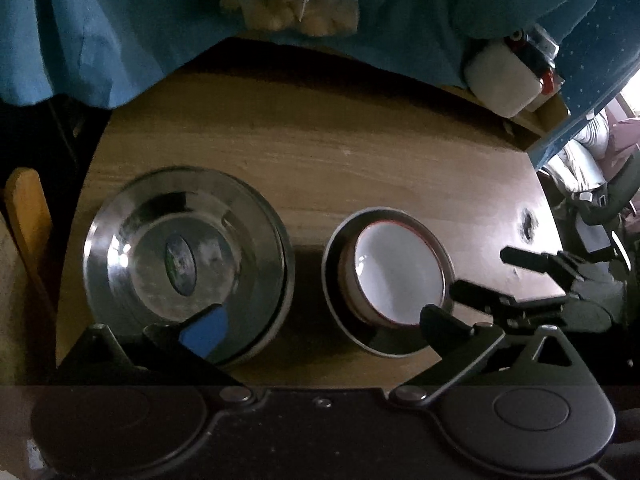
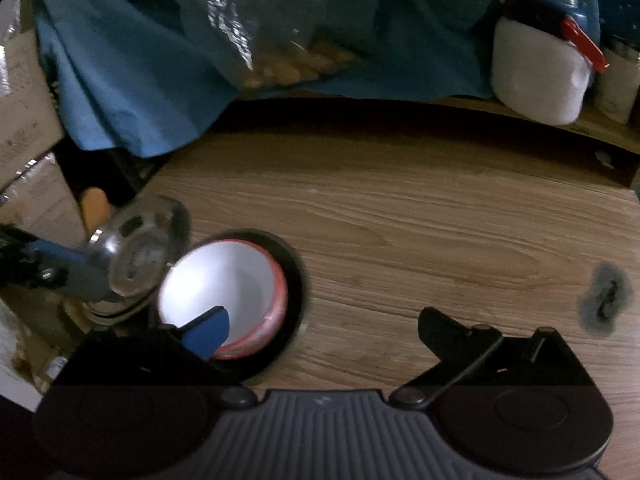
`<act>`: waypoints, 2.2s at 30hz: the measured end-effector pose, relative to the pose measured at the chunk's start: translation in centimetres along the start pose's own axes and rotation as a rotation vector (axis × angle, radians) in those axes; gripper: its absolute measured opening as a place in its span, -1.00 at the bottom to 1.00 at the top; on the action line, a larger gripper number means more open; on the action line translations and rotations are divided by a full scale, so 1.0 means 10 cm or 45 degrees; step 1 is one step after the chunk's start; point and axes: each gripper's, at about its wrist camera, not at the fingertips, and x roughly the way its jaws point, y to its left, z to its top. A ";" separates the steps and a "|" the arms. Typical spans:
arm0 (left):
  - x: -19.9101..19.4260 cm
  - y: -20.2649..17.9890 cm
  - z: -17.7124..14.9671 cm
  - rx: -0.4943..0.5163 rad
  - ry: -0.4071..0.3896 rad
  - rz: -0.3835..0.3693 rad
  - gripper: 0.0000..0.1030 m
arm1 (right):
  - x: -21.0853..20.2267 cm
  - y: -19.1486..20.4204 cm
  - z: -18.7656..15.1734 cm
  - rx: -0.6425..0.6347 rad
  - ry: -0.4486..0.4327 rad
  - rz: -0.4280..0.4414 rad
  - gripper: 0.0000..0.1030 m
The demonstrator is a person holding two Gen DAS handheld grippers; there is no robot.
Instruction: Organize plates and bowls
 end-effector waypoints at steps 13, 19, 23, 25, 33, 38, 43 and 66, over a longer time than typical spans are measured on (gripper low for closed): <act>0.21 -0.04 -0.28 -0.352 0.053 0.116 0.98 | 0.22 -0.19 0.19 -0.191 0.116 0.021 0.99; 0.32 -0.11 -0.46 -0.559 0.030 0.215 0.98 | 0.39 -0.32 0.36 -0.362 0.161 0.104 0.99; 0.34 -0.14 -0.56 -0.678 0.007 0.293 0.98 | 0.46 -0.36 0.44 -0.432 0.181 0.162 0.99; 0.35 -0.14 -0.58 -0.718 0.002 0.320 0.98 | 0.49 -0.36 0.46 -0.457 0.195 0.183 0.99; 0.46 -0.20 -0.58 -0.793 -0.012 0.407 0.98 | 0.57 -0.36 0.57 -0.506 0.217 0.228 0.99; 0.48 -0.20 -0.60 -0.825 -0.017 0.447 0.98 | 0.60 -0.36 0.63 -0.544 0.234 0.254 0.99; 0.50 -0.23 -0.56 -0.808 -0.012 0.487 0.98 | 0.60 -0.32 0.64 -0.568 0.252 0.289 0.99; 0.52 -0.57 -0.40 -0.530 -0.002 0.676 0.81 | 0.71 -0.17 0.49 -0.566 0.257 0.259 0.92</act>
